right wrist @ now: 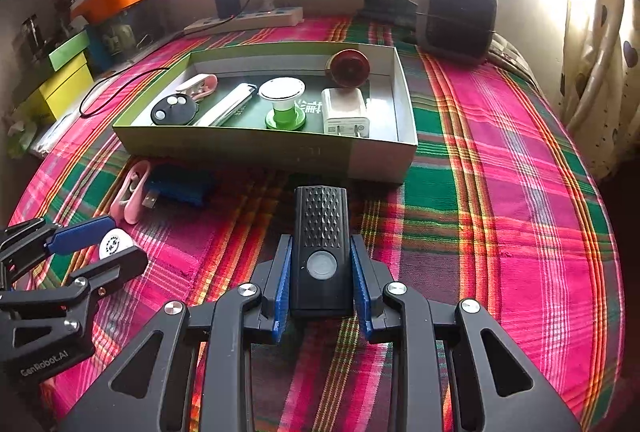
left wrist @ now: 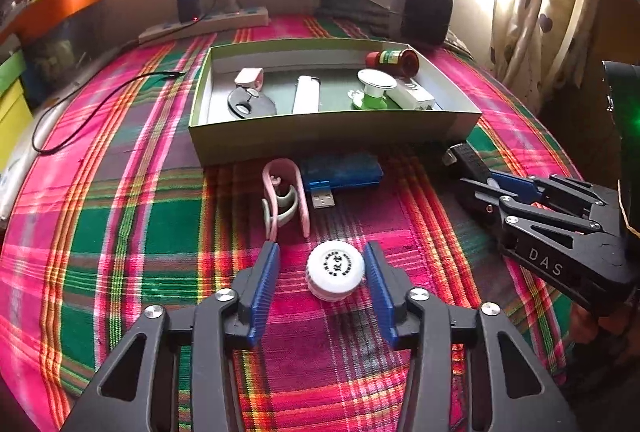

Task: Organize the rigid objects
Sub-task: 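Grasp the white round container with the left tool while the right tool grasps the black remote, then carry the white container with the left tool while the right tool carries the remote into the box, then open the left tool to release the container while the right tool releases the remote in the box, then withdraw both tools from the box toward the remaining items on the cloth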

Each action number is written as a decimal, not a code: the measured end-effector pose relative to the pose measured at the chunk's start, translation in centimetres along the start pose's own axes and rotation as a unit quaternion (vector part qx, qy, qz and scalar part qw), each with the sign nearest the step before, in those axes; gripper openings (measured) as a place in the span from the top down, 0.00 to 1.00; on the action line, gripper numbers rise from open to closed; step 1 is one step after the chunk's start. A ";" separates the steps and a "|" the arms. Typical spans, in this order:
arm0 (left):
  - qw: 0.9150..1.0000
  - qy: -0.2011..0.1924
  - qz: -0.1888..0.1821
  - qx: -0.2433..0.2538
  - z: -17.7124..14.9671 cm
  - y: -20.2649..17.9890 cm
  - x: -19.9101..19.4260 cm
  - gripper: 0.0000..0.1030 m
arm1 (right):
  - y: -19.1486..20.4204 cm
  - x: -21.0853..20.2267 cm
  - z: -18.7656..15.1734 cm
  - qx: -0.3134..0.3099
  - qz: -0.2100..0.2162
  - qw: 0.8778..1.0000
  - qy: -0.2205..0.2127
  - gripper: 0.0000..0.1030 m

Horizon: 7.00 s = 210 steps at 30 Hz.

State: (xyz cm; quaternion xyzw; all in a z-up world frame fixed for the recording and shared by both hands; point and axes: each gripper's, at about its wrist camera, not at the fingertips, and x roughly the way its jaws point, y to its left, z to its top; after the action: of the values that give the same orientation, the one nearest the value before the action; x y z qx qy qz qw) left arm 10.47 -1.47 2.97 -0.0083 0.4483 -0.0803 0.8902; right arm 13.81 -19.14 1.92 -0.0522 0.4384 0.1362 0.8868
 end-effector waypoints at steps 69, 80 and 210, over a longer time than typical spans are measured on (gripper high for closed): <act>0.998 -0.054 -0.020 0.009 6.9 2.3 -1.8 0.74 | 1.5 -2.1 3.7 -0.022 0.048 0.998 -0.032 0.73; 0.998 -0.051 -0.016 0.025 9.4 3.1 0.2 0.74 | 2.7 -0.4 5.9 -0.027 0.063 0.997 -0.023 0.73; 0.998 -0.060 0.015 0.014 9.6 4.1 1.2 0.66 | 3.6 3.0 7.3 -0.021 0.060 0.998 -0.030 0.60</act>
State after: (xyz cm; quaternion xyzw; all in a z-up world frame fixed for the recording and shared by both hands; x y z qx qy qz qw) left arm 19.37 1.81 7.38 0.0060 0.3933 -0.0727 0.9165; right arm 20.14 -13.51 4.09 -0.0406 0.4111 0.1999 0.8885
